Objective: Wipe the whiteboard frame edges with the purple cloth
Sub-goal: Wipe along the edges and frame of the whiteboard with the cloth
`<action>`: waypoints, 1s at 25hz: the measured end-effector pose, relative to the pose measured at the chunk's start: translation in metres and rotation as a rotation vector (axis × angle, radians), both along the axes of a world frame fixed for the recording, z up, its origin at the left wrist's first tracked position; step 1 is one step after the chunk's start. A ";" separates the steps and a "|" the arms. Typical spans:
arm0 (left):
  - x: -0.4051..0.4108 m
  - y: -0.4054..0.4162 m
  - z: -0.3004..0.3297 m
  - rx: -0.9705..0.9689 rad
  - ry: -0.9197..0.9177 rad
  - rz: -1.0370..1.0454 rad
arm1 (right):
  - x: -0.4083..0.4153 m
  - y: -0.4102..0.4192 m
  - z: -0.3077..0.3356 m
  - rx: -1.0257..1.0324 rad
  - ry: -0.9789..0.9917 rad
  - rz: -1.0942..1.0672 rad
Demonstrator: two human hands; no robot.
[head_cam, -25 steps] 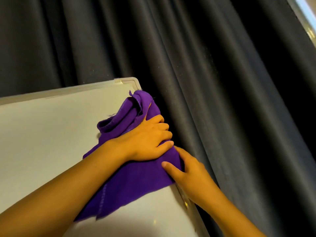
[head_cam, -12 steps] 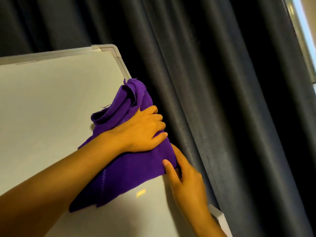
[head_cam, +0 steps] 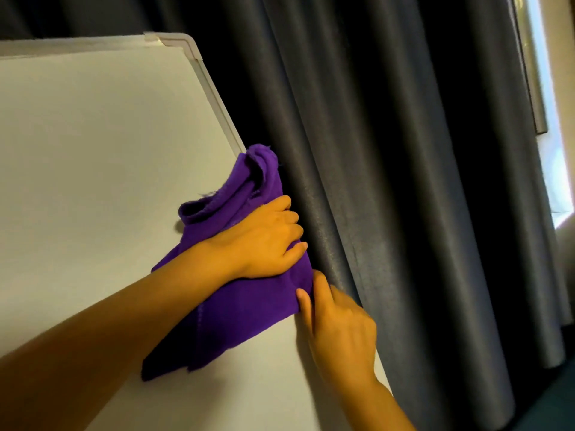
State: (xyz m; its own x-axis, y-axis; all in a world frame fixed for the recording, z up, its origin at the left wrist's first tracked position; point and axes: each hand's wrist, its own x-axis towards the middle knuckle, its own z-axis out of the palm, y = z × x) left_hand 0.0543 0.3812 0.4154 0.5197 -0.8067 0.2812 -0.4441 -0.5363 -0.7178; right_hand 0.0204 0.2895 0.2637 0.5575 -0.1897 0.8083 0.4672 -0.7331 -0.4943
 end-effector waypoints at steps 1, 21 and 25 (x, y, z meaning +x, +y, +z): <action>-0.002 -0.002 -0.010 0.003 0.022 0.004 | -0.002 -0.004 -0.007 -0.069 -0.019 -0.098; -0.007 -0.013 -0.057 0.041 0.053 0.024 | -0.024 -0.021 -0.159 0.472 0.362 0.285; -0.019 -0.009 -0.082 -0.033 0.055 0.051 | -0.028 -0.027 -0.182 0.533 0.419 0.401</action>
State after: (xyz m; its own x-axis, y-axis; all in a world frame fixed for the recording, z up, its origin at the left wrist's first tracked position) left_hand 0.0355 0.3723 0.3329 0.5751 -0.7697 0.2772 -0.4539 -0.5822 -0.6746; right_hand -0.0071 0.2625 0.0819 0.9036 -0.2129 0.3717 0.3424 -0.1626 -0.9254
